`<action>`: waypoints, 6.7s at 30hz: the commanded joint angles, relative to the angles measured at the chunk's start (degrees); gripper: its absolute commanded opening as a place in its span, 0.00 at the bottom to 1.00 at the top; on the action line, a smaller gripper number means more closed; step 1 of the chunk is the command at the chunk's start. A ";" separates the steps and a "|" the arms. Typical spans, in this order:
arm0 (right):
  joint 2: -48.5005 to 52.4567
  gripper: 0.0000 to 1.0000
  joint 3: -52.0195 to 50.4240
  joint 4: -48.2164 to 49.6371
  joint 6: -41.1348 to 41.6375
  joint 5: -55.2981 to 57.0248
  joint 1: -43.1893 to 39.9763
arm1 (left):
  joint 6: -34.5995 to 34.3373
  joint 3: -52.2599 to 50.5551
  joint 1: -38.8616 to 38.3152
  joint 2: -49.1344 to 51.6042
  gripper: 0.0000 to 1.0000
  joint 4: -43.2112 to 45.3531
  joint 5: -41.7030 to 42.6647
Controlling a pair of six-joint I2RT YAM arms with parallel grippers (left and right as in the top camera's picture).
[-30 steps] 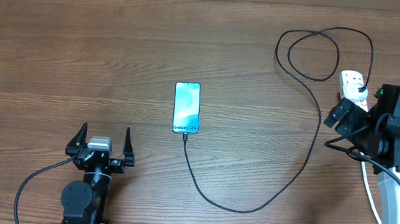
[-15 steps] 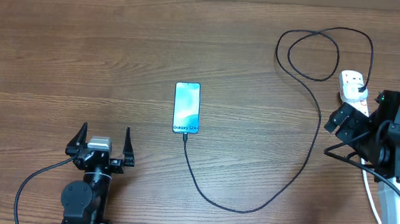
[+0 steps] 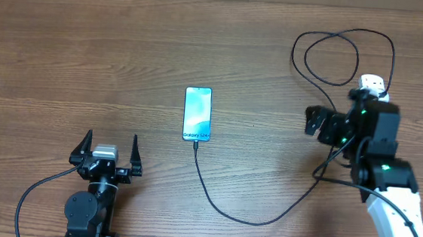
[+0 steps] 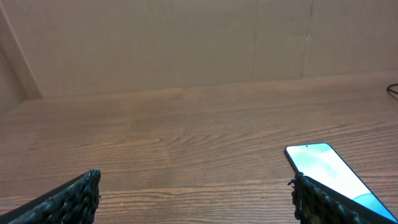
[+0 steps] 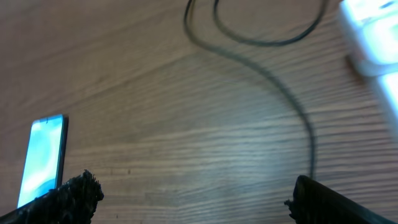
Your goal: Plug charger to phone and switch on socket
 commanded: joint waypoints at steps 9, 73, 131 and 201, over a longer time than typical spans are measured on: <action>-1.09 1.00 -14.32 15.82 -2.01 -7.87 0.37 | 1.51 -0.20 0.31 -0.61 1.00 -0.11 -0.31; -57.44 1.00 -42.77 25.33 -3.04 -12.76 2.84 | 1.51 -0.20 0.31 -0.61 0.99 -0.11 -0.31; -62.95 1.00 -42.75 25.49 -3.06 -12.72 2.93 | 1.51 -0.20 0.31 -0.61 0.99 -0.11 -0.31; -62.95 1.00 -42.75 25.49 -3.06 -12.72 2.93 | 1.51 -0.20 0.31 -0.61 1.00 -0.11 -0.31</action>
